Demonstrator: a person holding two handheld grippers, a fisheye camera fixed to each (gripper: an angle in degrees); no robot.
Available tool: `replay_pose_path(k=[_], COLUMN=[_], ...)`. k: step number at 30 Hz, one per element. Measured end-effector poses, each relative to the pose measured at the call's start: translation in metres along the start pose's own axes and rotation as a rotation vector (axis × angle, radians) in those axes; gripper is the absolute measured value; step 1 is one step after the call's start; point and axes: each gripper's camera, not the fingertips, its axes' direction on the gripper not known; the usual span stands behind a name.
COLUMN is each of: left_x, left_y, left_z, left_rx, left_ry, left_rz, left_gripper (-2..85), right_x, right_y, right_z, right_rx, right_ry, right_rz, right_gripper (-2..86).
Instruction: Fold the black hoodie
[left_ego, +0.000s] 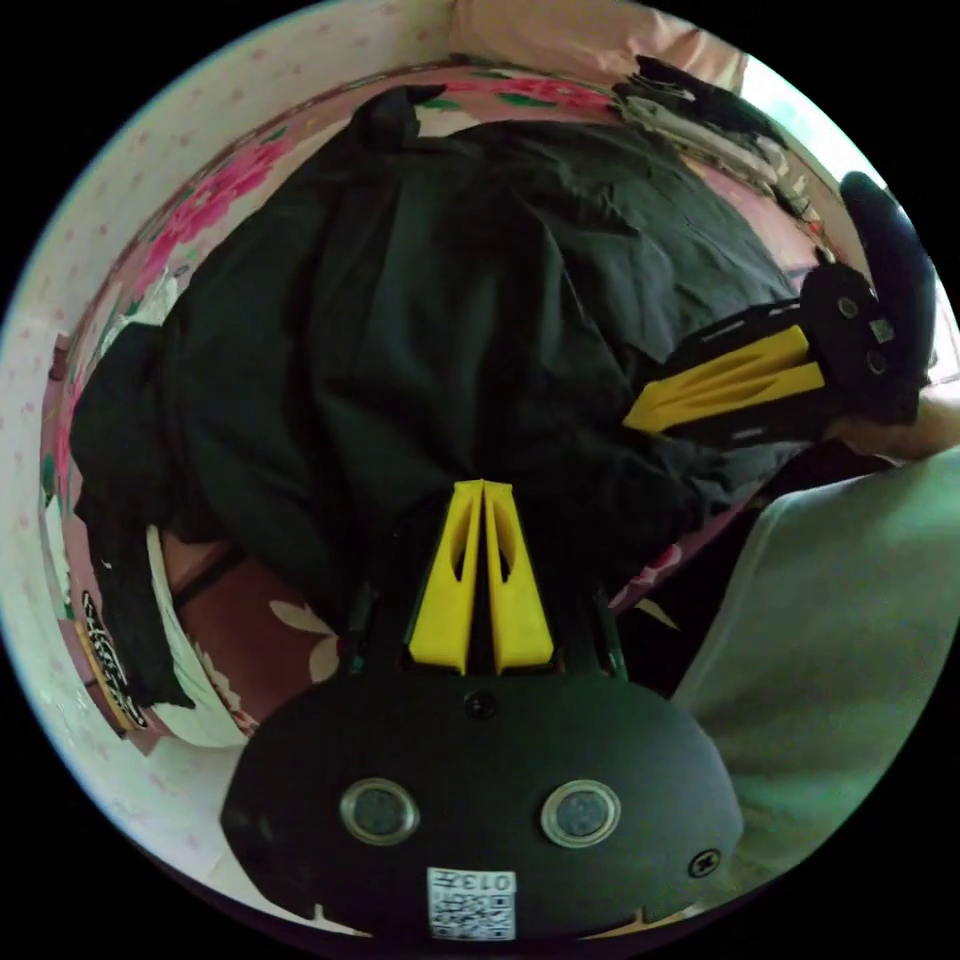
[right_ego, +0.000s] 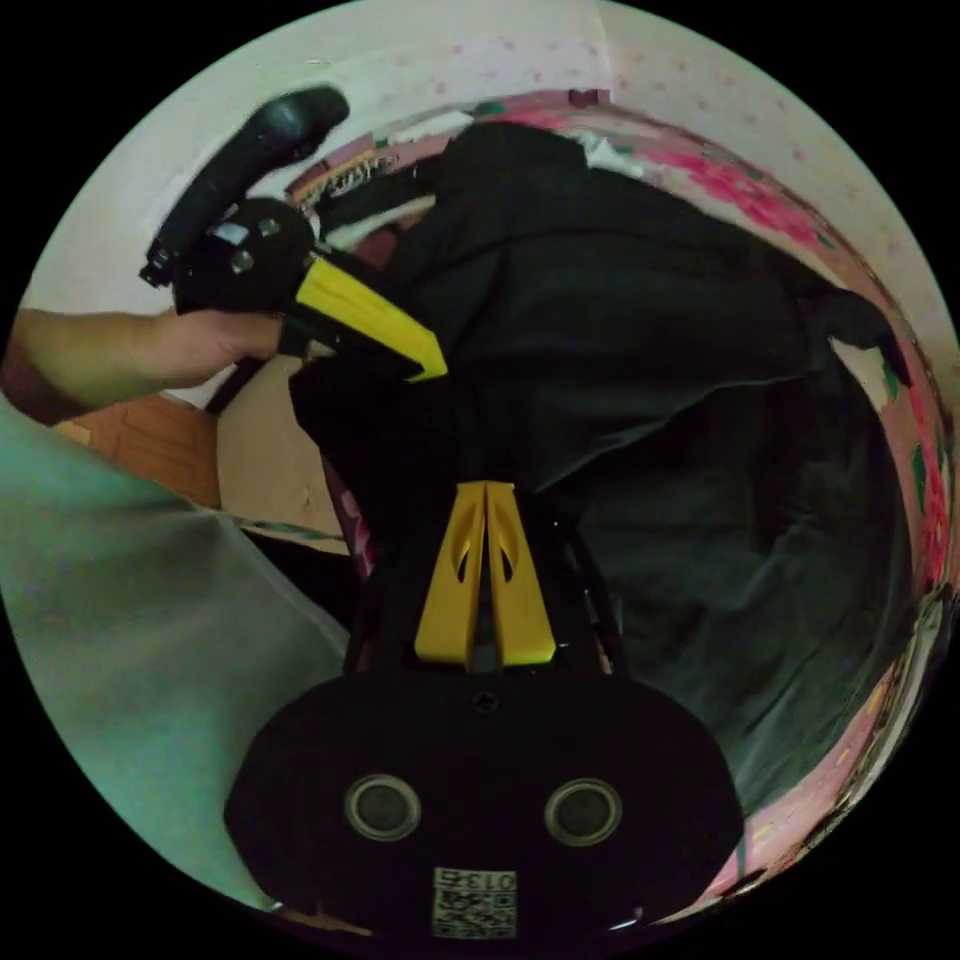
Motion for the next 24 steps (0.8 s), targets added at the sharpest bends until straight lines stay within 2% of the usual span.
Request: replay_pose_path(k=[2, 6, 9, 10, 11, 12, 14, 15, 16, 18, 19, 20, 22, 24], left_x=[-0.009, -0.029, -0.049, -0.057, -0.066, -0.069, -0.086, -0.09, -0.099, -0.113, -0.125, -0.141, -0.173, -0.212], left_y=[-0.01, -0.059, -0.101, -0.113, -0.12, -0.119, -0.118, -0.118, -0.118, -0.117, -0.114, -0.114, -0.132, -0.167], left_z=[-0.034, -0.047, -0.025, -0.009, 0.007, 0.006, 0.001, 0.0, -0.004, -0.025, -0.051, -0.078, -0.104, -0.115], left_rx=[0.156, 0.197, 0.1, 0.016, -0.054, -0.025, -0.013, -0.021, -0.039, 0.008, 0.128, 0.243, 0.334, 0.376], left_ry=[-0.025, -0.124, -0.146, -0.132, -0.11, -0.107, -0.052, -0.036, -0.004, 0.074, 0.118, 0.091, -0.044, -0.078], left_rz=[-0.009, -0.001, -0.016, -0.02, -0.038, -0.055, -0.105, -0.118, -0.124, -0.113, -0.113, -0.127, -0.158, -0.149], left_gripper=[-0.3, -0.3, -0.3, -0.3, -0.3, -0.3, -0.3, -0.3, -0.2, -0.2, -0.1, 0.2, 0.7, 2.0], right_x=[0.031, 0.094, 0.148, 0.169, 0.191, 0.203, 0.255, 0.267, 0.287, 0.319, 0.339, 0.368, 0.423, 0.486], right_y=[0.012, 0.007, -0.011, -0.018, -0.023, -0.025, -0.028, -0.025, -0.015, -0.005, 0.01, 0.026, 0.05, 0.075], right_z=[-0.027, -0.042, -0.034, -0.026, -0.015, -0.007, 0.043, 0.054, 0.048, 0.046, 0.032, 0.019, 0.004, -0.009], right_rx=[0.153, 0.265, 0.298, 0.301, 0.286, 0.266, 0.019, -0.043, 0.072, 0.041, 0.158, 0.247, 0.341, 0.459], right_ry=[0.015, 0.067, 0.118, 0.155, 0.186, 0.194, 0.17, 0.132, 0.054, -0.038, -0.092, -0.123, -0.086, -0.055], right_rz=[0.02, 0.083, 0.089, 0.086, 0.091, 0.1, 0.127, 0.12, 0.132, 0.166, 0.167, 0.218, 0.358, 0.534], right_gripper=[-0.3, -0.2, -0.1, -0.1, -0.1, -0.1, 0.0, 0.0, 0.1, 0.4, 0.7, 1.2, 3.3, 7.4])
